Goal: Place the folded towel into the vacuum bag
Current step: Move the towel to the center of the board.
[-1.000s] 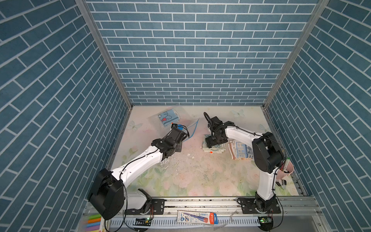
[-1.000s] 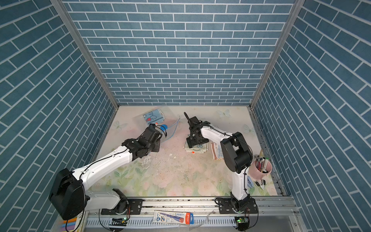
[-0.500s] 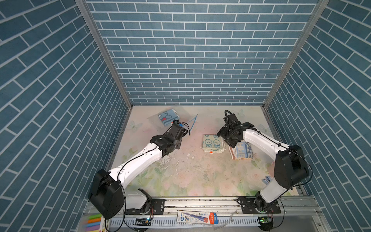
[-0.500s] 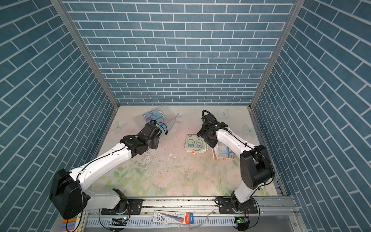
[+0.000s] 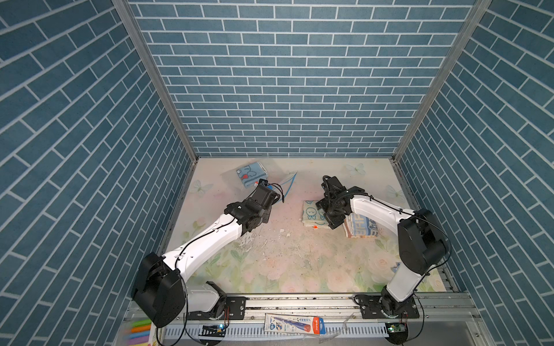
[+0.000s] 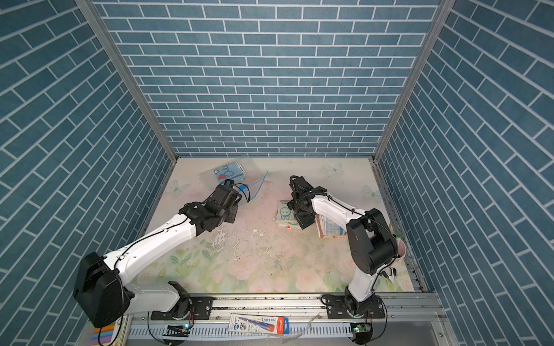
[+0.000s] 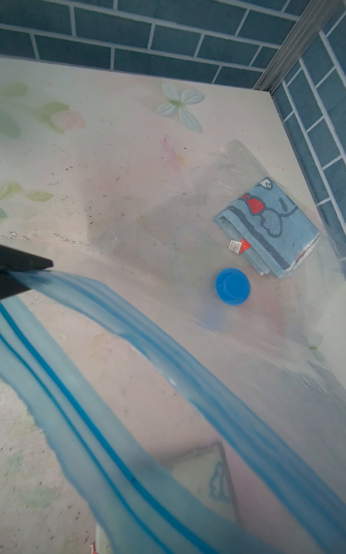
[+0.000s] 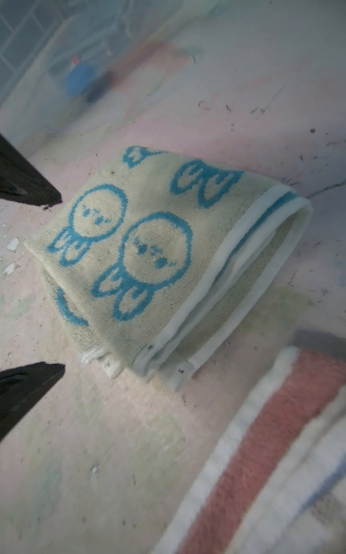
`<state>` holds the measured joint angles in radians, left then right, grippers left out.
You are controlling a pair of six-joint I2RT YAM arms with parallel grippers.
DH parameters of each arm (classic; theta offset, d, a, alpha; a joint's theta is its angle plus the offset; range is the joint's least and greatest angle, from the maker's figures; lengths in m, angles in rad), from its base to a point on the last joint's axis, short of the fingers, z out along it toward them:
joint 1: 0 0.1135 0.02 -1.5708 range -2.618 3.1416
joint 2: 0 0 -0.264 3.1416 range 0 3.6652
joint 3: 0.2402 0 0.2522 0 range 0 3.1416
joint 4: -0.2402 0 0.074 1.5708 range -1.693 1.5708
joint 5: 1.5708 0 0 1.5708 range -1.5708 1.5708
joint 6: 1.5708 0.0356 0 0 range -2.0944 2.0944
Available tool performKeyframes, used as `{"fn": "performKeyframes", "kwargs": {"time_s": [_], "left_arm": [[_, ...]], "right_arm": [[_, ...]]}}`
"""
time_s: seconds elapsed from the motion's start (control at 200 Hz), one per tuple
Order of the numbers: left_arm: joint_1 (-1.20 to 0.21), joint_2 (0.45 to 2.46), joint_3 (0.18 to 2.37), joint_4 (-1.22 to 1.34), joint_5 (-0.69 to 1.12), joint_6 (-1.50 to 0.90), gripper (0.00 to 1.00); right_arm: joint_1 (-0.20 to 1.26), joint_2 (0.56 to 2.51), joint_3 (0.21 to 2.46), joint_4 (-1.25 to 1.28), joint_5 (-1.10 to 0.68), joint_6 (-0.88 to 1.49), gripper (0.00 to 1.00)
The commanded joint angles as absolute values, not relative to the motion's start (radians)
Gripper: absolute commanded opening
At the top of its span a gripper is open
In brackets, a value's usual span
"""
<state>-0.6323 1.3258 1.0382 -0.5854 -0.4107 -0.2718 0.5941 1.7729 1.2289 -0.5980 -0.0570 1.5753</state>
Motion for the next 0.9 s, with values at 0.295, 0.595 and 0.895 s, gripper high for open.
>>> {"fn": "performKeyframes", "kwargs": {"time_s": [0.295, 0.595, 0.895], "left_arm": [[-0.627, 1.311, 1.022, -0.568, -0.441, -0.272, 0.0], [-0.627, 1.307, 1.023, -0.574, -0.449, -0.272, 0.0], [-0.629, 1.31, 1.032, -0.58, -0.463, -0.267, 0.0]], "right_arm": [[0.593, 1.924, 1.333, -0.662, -0.001, 1.584, 0.64], [0.589, 2.028, 1.432, -0.635, -0.13, 1.233, 0.59], [0.587, 2.01, 1.491, -0.828, -0.053, 0.737, 0.61]]}}
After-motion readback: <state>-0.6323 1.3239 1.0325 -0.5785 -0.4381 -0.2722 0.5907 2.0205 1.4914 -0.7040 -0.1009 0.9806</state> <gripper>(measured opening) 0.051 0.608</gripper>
